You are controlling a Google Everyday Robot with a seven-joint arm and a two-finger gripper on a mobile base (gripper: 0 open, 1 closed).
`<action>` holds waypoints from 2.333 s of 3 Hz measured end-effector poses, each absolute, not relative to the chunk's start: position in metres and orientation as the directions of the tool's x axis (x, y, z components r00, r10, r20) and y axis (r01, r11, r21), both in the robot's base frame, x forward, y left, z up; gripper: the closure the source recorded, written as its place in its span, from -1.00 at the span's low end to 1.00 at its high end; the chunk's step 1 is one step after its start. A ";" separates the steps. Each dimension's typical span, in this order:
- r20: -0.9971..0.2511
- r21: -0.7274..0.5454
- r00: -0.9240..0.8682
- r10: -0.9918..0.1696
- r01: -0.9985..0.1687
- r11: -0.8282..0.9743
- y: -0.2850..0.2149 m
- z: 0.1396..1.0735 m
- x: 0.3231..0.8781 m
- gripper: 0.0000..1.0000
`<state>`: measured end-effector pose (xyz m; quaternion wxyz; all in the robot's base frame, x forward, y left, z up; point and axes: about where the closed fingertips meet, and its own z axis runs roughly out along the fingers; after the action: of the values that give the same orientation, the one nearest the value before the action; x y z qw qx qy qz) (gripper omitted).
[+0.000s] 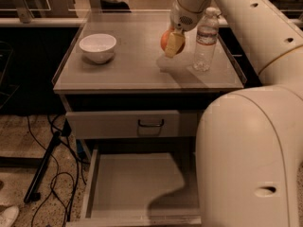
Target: Place orange into middle drawer
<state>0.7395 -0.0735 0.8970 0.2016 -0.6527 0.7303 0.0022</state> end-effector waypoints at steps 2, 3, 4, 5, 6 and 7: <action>-0.333 -0.224 -0.056 -0.941 -0.965 0.137 -0.075 0.910 0.681 1.00; -0.326 -0.210 -0.053 -0.944 -0.969 0.127 -0.073 0.902 0.676 1.00; -0.340 -0.223 -0.081 -0.937 -0.961 0.164 -0.079 0.900 0.684 1.00; -0.340 -0.192 -0.105 -0.935 -0.965 0.178 -0.083 0.884 0.665 1.00; -0.351 -0.145 -0.152 -0.924 -0.966 0.214 -0.090 0.878 0.612 1.00; -0.354 -0.112 -0.178 -0.918 -0.967 0.230 -0.094 0.877 0.576 1.00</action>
Offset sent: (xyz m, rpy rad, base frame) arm -0.1183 0.0033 0.0153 0.0650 0.0663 0.0556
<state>0.5757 -0.0940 0.8766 0.1763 -0.6165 0.7643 0.0689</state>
